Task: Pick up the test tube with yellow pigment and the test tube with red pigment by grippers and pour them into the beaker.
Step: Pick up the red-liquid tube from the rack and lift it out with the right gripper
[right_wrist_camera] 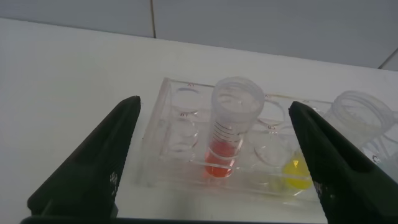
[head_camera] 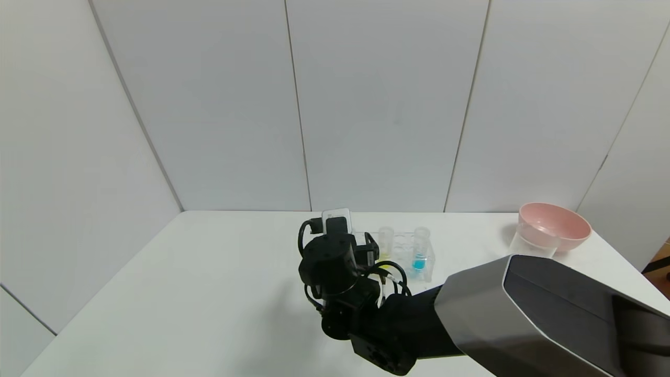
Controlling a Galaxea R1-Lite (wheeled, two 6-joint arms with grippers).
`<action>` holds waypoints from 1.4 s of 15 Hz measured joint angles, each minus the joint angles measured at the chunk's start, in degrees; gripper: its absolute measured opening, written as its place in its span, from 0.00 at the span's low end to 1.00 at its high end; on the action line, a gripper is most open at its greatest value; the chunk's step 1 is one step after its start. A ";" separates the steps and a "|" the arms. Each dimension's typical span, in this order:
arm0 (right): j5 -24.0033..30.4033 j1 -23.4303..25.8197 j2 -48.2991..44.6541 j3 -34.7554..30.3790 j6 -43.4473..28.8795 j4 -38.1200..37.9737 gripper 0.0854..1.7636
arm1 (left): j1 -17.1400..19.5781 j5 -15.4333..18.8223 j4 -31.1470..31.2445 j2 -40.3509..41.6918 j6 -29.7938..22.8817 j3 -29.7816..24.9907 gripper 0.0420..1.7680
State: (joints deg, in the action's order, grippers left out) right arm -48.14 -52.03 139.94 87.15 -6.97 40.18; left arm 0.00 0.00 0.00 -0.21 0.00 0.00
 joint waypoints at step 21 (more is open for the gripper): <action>0.99 2.89 6.34 7.23 -0.49 -1.16 0.97 | 0.00 0.00 0.00 0.00 0.00 0.00 1.00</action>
State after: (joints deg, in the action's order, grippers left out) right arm -47.15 -49.14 146.27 94.38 -7.46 39.02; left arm 0.00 0.00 0.00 -0.21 0.00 0.00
